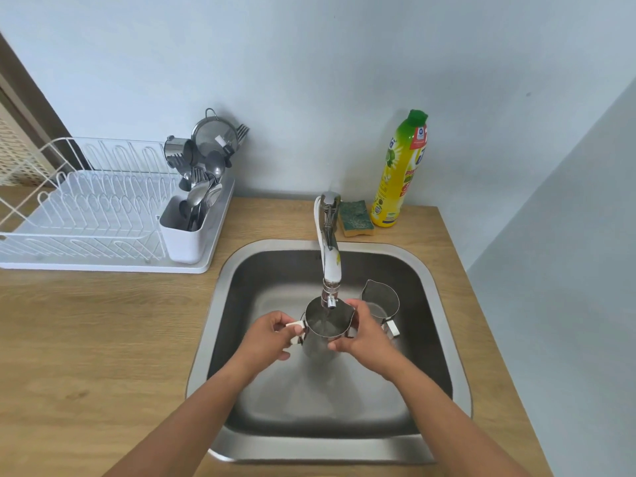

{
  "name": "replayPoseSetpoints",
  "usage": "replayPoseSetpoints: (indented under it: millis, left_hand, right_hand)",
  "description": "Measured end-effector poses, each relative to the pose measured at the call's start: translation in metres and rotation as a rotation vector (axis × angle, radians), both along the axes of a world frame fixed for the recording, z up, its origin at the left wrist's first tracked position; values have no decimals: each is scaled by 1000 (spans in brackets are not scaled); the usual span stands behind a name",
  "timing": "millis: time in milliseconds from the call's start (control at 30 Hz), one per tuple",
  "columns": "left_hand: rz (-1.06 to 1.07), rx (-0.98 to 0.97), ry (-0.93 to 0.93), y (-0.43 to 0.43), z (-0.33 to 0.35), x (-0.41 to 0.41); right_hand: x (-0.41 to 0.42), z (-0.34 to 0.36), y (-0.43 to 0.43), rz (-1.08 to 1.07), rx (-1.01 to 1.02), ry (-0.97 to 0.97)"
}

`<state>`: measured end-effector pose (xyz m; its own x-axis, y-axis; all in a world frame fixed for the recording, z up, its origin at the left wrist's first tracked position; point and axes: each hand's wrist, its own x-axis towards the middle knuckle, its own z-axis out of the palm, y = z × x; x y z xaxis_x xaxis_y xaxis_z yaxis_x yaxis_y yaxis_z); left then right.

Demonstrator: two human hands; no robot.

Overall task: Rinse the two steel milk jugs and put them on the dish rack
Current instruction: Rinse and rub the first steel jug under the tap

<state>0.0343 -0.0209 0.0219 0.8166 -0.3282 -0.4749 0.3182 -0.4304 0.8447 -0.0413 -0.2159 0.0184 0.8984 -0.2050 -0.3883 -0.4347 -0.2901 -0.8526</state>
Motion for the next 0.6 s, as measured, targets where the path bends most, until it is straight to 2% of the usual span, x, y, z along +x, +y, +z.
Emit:
replayPoseSetpoints:
  millis: [133, 267, 400, 600]
  left_hand:
    - [-58, -1, 21, -1, 0, -2]
    - [-3, 26, -15, -4, -4, 1]
    - [-87, 49, 17, -1, -3, 0]
    - [-59, 74, -21, -1, -3, 1]
  right_hand:
    - [-1, 0, -8, -25, 43, 30]
    - [-2, 3, -3, -14, 1, 11]
    - [0, 1, -8, -7, 34, 54]
    - [0, -3, -2, -14, 73, 42]
